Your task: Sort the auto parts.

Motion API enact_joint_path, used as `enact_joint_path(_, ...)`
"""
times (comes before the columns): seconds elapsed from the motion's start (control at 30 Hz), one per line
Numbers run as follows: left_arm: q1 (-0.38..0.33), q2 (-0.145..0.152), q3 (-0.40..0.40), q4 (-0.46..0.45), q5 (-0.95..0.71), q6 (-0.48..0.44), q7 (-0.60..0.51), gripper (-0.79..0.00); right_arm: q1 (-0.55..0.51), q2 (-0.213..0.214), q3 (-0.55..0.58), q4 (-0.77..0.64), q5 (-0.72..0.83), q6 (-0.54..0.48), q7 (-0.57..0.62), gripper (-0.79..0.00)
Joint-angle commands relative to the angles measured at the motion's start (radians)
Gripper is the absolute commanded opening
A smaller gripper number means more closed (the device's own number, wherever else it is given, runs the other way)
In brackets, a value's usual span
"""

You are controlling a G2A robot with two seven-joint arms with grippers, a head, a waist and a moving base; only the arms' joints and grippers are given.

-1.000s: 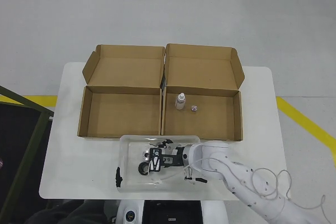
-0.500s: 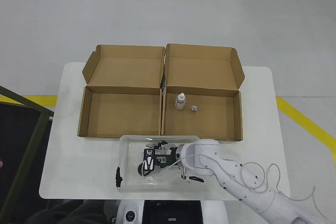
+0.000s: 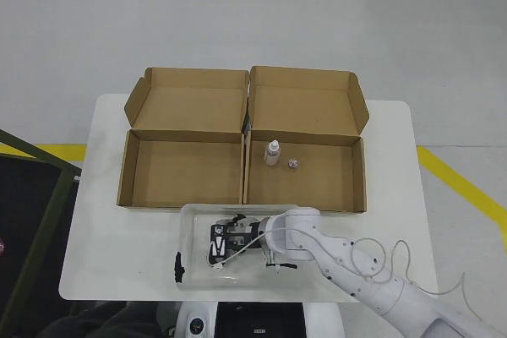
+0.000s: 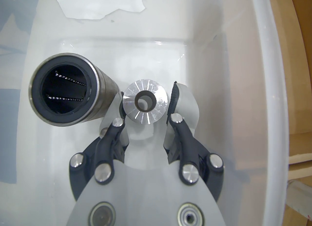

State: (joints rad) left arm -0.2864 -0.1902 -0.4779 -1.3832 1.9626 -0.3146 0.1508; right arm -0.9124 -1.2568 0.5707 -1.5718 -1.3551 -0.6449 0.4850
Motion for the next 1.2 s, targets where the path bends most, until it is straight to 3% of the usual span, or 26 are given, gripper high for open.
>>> enact_joint_path(0.0, 0.000, 0.000, 0.000, 0.000, 0.000, 0.000, 0.000, 0.000, 0.000, -0.002, 0.000, 0.003, 0.003, -0.005, -0.008, -0.705)
enact_joint_path(0.03, 0.000, 0.000, 0.000, 0.000, 0.000, 0.000, 0.000, 0.000, -0.001, -0.003, 0.001, 0.002, 0.003, -0.007, -0.009, -0.785)
enact_joint_path(0.73, 0.000, 0.000, 0.000, 0.000, 0.000, 0.000, 0.000, 0.000, -0.122, 0.048, 0.171, -0.266, 0.024, -0.080, -0.132, -0.785)
enact_joint_path(1.17, 0.000, 0.000, 0.000, 0.000, 0.000, 0.000, 0.000, 0.000, -0.133, 0.067, 0.301, -0.412, 0.068, -0.093, -0.192, -0.785)
